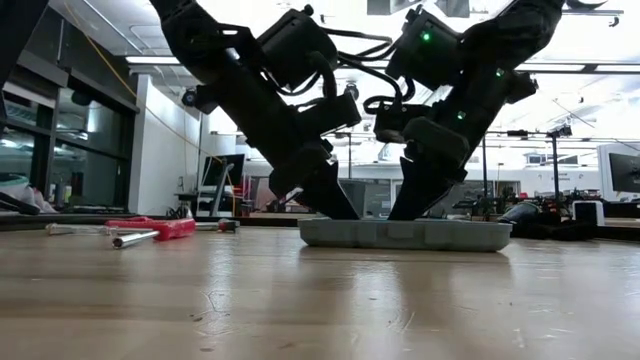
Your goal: Prefit tool cases
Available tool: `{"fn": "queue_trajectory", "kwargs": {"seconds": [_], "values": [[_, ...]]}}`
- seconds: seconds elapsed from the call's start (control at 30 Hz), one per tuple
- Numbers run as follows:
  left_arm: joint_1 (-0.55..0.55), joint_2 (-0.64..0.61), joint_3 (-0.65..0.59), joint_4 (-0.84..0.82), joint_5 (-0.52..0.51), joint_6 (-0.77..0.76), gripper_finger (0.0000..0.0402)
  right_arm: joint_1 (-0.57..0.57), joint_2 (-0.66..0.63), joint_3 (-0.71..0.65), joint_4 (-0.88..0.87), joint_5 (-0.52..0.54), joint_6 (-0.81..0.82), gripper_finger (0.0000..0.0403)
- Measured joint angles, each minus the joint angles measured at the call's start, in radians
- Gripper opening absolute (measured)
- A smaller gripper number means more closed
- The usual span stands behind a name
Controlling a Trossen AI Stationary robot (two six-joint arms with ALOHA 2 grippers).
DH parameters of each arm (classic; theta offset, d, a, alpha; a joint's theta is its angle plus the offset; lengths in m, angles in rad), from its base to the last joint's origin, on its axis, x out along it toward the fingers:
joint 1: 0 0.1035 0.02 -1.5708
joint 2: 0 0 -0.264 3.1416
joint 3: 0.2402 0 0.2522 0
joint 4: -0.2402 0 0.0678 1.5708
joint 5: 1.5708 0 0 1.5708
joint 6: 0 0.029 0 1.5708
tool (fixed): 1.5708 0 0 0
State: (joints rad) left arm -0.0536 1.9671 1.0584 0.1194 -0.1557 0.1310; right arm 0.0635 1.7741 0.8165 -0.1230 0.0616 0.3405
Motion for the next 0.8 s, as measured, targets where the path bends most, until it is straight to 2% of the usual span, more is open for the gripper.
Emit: {"fn": "queue_trajectory", "kwargs": {"seconds": [0.13, 0.37, 0.43, 0.53, 0.8], "values": [[0.0, 0.0, 0.0, 0.0, 0.006, 0.0, 0.0, 0.007, -0.006, -0.005, 0.021, 0.017, -0.005, 0.0], [-0.001, -0.002, 0.001, 0.001, -0.012, -0.008, 0.0, 0.021, -0.089, -0.019, 0.078, 0.036, -0.006, 0.0], [-0.001, -0.013, 0.0, -0.001, -0.017, -0.007, 0.0, 0.035, -0.097, -0.025, 0.204, 0.035, -0.004, 0.0], [-0.003, -0.044, 0.001, -0.009, -0.029, -0.023, 0.0, 0.054, -0.102, -0.105, 0.497, -0.012, 0.022, 0.0], [-0.042, -0.129, 0.0, 0.03, 0.065, 0.023, 0.0, 0.063, -0.059, -0.345, 1.177, -0.017, 0.206, 0.0]]}}
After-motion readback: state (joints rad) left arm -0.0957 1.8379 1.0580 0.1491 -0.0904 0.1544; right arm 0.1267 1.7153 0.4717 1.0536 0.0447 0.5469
